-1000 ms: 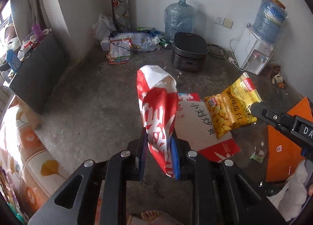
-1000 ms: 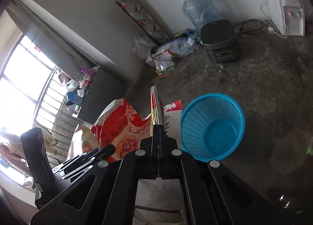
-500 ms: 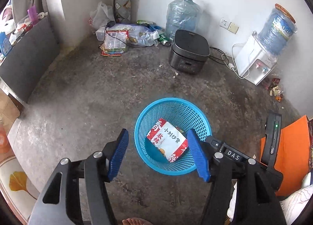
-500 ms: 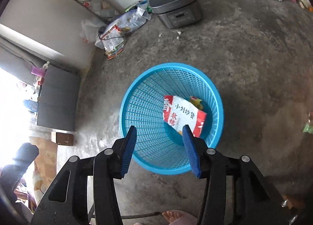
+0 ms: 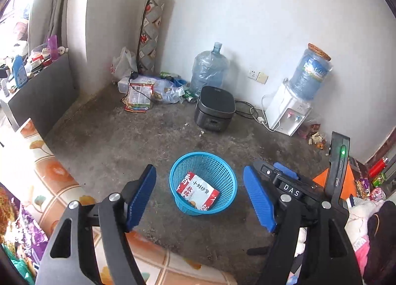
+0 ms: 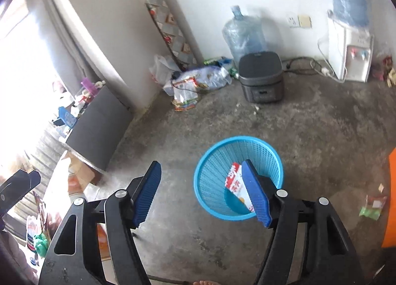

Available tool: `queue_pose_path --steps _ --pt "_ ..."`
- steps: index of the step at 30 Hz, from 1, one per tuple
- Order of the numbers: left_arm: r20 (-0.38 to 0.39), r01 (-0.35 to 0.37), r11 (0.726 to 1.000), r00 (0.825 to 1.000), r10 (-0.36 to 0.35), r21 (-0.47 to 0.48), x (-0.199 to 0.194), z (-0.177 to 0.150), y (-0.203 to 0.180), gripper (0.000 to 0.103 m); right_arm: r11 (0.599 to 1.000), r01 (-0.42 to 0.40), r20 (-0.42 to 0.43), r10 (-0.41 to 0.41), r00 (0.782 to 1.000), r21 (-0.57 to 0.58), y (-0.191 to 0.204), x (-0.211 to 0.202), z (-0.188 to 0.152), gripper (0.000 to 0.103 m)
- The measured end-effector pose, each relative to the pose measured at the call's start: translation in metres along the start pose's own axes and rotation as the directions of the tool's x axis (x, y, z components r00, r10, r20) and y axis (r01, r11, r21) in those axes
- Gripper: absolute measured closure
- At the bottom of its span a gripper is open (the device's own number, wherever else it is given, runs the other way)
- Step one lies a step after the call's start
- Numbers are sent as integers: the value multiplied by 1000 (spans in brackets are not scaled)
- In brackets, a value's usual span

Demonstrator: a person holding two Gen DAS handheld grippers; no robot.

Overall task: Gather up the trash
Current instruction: 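Return the left tool to the table and grasp the blue medicine box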

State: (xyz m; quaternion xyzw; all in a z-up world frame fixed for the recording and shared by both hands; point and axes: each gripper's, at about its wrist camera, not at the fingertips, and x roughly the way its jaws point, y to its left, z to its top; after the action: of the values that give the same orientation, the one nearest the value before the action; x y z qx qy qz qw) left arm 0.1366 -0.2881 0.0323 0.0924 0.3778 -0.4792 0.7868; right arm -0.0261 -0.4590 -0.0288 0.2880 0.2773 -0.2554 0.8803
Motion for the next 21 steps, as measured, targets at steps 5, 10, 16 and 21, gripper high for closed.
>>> queue_pose_path --steps 5,10,16,21 --pt "83 -61 998 995 60 5 -88 -26 27 31 975 -41 151 76 986 -220 70 -53 -12 13" --pt "188 -165 984 966 176 -73 -170 -66 64 30 900 -95 208 200 957 -426 132 -86 -32 8" --pt "255 -247 932 914 315 -267 -263 -126 120 30 806 -298 73 386 919 -511 182 -106 -49 8" --pt "236 -360 835 844 481 -416 -327 -188 155 30 726 -500 -122 508 853 -472 215 -104 -75 9"
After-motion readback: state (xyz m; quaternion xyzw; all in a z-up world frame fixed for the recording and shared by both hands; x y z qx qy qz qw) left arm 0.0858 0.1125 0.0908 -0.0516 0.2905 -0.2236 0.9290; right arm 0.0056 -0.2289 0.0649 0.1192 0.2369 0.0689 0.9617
